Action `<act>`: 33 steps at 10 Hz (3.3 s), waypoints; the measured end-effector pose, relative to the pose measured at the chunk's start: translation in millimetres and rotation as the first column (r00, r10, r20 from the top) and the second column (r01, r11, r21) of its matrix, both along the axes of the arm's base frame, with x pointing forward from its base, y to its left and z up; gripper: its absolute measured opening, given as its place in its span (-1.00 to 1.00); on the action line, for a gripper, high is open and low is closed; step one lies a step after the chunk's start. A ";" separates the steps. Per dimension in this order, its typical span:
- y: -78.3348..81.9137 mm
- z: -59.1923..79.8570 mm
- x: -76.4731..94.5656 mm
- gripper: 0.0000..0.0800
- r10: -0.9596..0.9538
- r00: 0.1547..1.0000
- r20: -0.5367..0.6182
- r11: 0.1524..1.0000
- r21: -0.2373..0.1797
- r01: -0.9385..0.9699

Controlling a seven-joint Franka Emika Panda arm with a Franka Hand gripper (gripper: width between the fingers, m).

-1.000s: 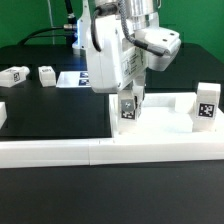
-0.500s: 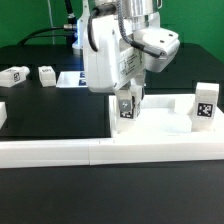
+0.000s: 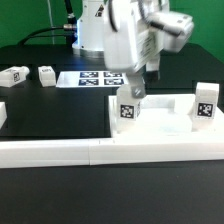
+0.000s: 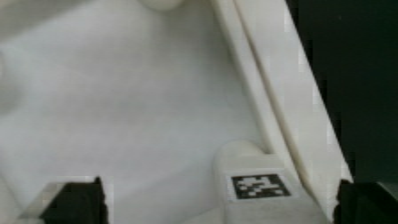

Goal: Assemble square table

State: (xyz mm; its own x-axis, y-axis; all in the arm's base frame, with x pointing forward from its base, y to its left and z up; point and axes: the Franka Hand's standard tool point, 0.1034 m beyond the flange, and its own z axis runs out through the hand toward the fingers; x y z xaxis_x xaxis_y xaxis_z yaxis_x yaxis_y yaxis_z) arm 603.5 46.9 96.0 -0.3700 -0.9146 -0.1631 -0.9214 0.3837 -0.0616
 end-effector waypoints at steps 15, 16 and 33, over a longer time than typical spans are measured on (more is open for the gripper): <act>16.0 -27.4 -81.7 0.62 0.090 0.995 0.032 0.994 -0.063 -0.087; 16.0 -27.6 -81.8 0.62 0.091 0.995 0.032 0.994 -0.064 -0.089; 7.7 -85.3 -121.5 0.62 0.403 0.913 -0.067 0.903 -0.135 -0.408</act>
Offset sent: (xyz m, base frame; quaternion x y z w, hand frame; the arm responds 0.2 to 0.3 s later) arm 0.0000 0.0000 0.0000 0.0000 0.0000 0.0000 1.0000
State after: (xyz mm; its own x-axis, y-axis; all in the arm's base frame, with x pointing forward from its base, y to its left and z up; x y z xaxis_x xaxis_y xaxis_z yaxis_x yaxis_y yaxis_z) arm 482.1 54.6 10.7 0.0348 -0.9993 -0.0132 -0.9981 -0.0341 -0.0507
